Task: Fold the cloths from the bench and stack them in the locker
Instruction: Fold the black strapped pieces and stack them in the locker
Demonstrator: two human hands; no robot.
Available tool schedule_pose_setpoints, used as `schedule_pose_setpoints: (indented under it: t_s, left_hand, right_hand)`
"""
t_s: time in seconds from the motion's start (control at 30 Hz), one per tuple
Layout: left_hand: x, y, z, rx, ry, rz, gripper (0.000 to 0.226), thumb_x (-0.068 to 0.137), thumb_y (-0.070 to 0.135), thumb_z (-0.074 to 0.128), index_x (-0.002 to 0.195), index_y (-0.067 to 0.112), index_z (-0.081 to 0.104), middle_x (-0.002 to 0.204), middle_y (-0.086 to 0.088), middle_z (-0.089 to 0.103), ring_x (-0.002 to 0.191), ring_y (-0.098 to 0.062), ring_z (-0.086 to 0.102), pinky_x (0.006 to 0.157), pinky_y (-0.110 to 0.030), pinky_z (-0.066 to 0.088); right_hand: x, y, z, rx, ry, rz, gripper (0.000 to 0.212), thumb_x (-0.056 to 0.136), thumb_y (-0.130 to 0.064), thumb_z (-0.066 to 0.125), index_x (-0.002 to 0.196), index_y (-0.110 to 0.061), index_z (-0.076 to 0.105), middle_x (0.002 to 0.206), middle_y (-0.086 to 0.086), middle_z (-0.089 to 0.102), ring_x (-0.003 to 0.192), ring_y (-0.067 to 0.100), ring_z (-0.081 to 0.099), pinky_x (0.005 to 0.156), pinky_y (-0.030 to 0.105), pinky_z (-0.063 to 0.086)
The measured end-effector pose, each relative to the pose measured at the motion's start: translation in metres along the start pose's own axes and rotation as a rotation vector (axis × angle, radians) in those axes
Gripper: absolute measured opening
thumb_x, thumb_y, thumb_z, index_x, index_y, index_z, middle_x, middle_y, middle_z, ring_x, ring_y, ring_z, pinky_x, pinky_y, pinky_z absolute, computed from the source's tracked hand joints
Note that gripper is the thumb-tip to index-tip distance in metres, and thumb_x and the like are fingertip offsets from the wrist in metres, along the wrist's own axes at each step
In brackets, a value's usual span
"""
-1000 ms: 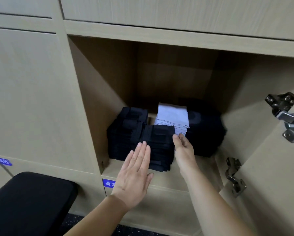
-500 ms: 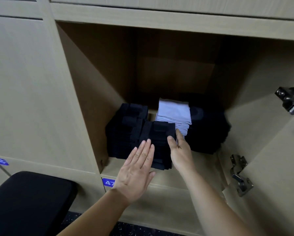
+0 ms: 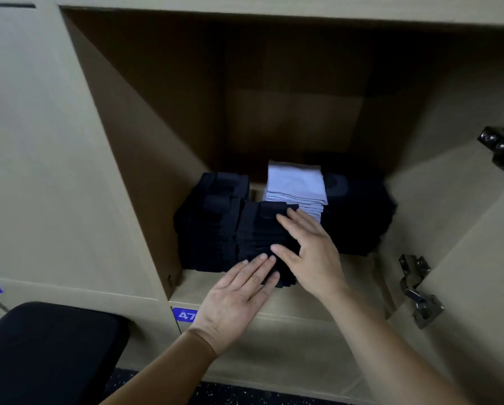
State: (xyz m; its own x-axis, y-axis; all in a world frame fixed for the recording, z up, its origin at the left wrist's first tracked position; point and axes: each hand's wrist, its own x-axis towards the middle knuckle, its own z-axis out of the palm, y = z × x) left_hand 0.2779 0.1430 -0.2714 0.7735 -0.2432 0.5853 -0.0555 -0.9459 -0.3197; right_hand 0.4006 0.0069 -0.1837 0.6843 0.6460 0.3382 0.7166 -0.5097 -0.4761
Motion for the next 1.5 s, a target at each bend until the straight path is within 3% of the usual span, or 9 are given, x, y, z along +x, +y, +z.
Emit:
schedule_pose_setpoints:
  t_s: [0.27,0.77,0.93,1.03,1.1,1.2,1.37,1.43,1.5]
  left_hand:
    - [0.008,-0.025,0.029,0.028,0.036,0.162,0.042,0.094,0.009,0.047,0.133,0.02,0.058,0.149,-0.01,0.041,0.136,-0.023,0.04,0.117,-0.039,0.025]
    - [0.02,-0.031,0.039,-0.081,0.047,0.142,0.043,0.091,0.01,0.046,0.131,0.022,0.053,0.144,-0.01,0.04,0.13,-0.023,0.042,0.106,-0.036,0.034]
    - [0.004,-0.014,0.023,-0.195,0.028,-0.031,0.04,0.088,0.01,0.048,0.121,0.017,0.069,0.125,-0.008,0.061,0.114,-0.023,0.052,0.096,-0.032,0.044]
    - [-0.007,0.015,0.01,-0.414,-0.073,-0.399,0.039,0.09,0.021,0.046,0.122,0.016,0.067,0.117,-0.002,0.068,0.105,-0.021,0.063,0.087,-0.028,0.053]
    - [-0.003,0.035,-0.007,-0.595,-0.138,-0.736,0.04,0.099,0.025,0.041,0.134,0.014,0.059,0.134,-0.002,0.059,0.118,-0.019,0.06,0.101,-0.019,0.044]
    - [0.014,0.065,-0.027,-0.805,-0.232,-1.022,0.054,0.104,0.025,0.034,0.155,0.013,0.02,0.163,0.001,0.012,0.145,-0.013,0.028,0.107,-0.006,0.016]
    - [0.032,0.083,-0.027,-0.719,-0.417,-0.882,0.065,0.1,0.037,0.007,0.15,0.007,-0.02,0.153,-0.003,-0.034,0.147,-0.016,-0.024,0.119,-0.025,-0.012]
    - [0.033,0.084,-0.023,-0.648,-0.485,-0.809,0.08,0.075,0.048,-0.016,0.143,0.007,-0.028,0.149,-0.002,-0.037,0.145,-0.016,-0.028,0.114,-0.024,-0.021]
    - [0.03,0.088,-0.013,-0.587,-0.492,-0.826,0.082,0.073,0.049,-0.016,0.141,0.004,-0.021,0.153,-0.007,-0.028,0.148,-0.02,-0.018,0.116,-0.026,-0.022]
  right_hand:
    - [0.004,0.012,0.012,-0.025,0.023,-0.022,0.055,0.089,-0.035,0.067,0.14,-0.031,0.048,0.152,-0.009,0.037,0.144,0.007,0.023,0.118,0.023,0.015]
    - [0.02,0.017,0.01,-0.056,-0.038,-0.022,0.053,0.09,-0.037,0.064,0.14,-0.035,0.047,0.153,-0.013,0.035,0.144,0.004,0.021,0.117,0.02,0.011]
    - [0.018,0.009,0.003,0.167,0.03,0.068,0.048,0.09,-0.031,0.065,0.136,-0.032,0.053,0.148,-0.013,0.042,0.141,0.005,0.028,0.118,0.03,0.022]
    - [0.019,0.003,-0.002,0.185,0.025,0.076,0.045,0.094,-0.028,0.06,0.138,-0.03,0.051,0.149,-0.013,0.042,0.141,0.004,0.028,0.118,0.028,0.021]
    - [0.02,0.0,-0.003,0.164,0.016,0.077,0.045,0.096,-0.027,0.058,0.139,-0.03,0.049,0.15,-0.012,0.04,0.142,0.004,0.028,0.118,0.027,0.021]
    - [0.016,-0.004,-0.002,0.123,-0.01,0.079,0.045,0.097,-0.027,0.055,0.142,-0.029,0.046,0.151,-0.011,0.038,0.143,0.005,0.026,0.117,0.024,0.018]
    - [0.007,-0.003,-0.002,0.067,-0.06,0.052,0.045,0.099,-0.025,0.051,0.143,-0.028,0.044,0.153,-0.01,0.035,0.144,0.005,0.023,0.114,0.019,0.015]
    - [0.005,-0.001,-0.002,0.059,-0.068,0.048,0.044,0.1,-0.023,0.05,0.143,-0.028,0.044,0.153,-0.011,0.035,0.144,0.005,0.023,0.112,0.017,0.013]
    - [0.005,0.002,-0.002,0.058,-0.068,0.038,0.043,0.1,-0.022,0.049,0.143,-0.028,0.045,0.153,-0.011,0.035,0.144,0.004,0.024,0.113,0.016,0.014]
